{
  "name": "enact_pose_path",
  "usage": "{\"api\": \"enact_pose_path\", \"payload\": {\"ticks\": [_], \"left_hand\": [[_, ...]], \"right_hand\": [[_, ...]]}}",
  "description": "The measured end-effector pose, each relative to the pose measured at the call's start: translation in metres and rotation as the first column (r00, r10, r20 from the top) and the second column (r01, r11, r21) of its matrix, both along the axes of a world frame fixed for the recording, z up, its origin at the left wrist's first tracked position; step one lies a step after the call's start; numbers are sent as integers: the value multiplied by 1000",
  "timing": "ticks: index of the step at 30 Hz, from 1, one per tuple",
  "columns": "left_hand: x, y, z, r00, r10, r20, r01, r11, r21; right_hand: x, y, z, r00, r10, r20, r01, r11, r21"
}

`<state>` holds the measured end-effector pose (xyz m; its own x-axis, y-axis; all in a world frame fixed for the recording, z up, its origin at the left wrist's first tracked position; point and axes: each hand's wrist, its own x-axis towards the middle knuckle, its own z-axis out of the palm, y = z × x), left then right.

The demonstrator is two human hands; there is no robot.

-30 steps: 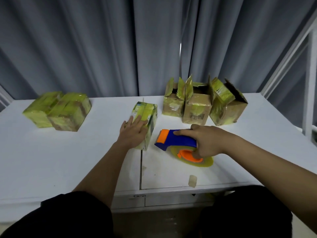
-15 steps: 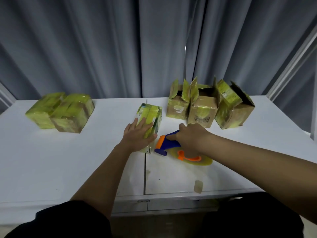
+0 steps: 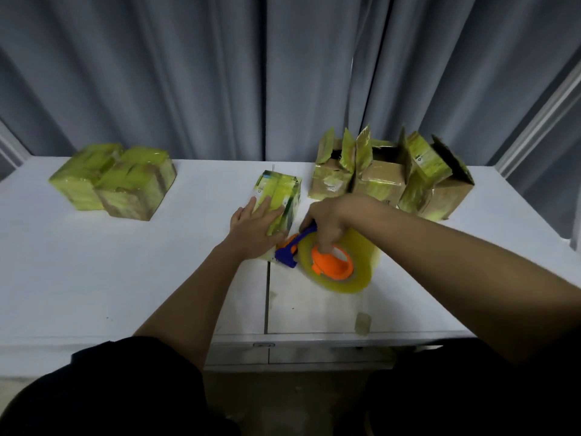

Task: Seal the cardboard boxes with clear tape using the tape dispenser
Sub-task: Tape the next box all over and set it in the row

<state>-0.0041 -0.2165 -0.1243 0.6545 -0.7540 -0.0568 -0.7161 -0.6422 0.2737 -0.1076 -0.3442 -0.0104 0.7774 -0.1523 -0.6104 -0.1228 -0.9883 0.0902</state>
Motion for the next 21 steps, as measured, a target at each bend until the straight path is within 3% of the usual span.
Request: {"api": "enact_pose_path", "payload": {"ticks": [3,6,10,13,15,17,21], "left_hand": [[-1,0,0,999,-21,34,20,1000,17],[1,-1,0,999,-18,35,17,1000,20],[1,-1,-2,999,-17,46,16,999,29],[-1,-1,-2,998,-10,56,9,1000,22],[-3,-1,-1,998,2,57,-3,1000,17],[-3,-2,0,998,19,55,-20,1000,18],[-6,-3,1,999,47,20,-48,998,30]], "right_hand": [[-18,-3,-10,999,1,52,-3,999,38],[-34,-8,-18,957,175,232,-143,979,-147],[-65,-32,-29,913,161,375,-62,963,-263],[-84,-44,-62,708,289,644,-15,918,-395],[-90,-48,-89,590,324,740,73,891,-449],[-94,-50,-111,555,331,763,105,882,-459],[-110,-35,-142,574,236,784,93,932,-349]]}}
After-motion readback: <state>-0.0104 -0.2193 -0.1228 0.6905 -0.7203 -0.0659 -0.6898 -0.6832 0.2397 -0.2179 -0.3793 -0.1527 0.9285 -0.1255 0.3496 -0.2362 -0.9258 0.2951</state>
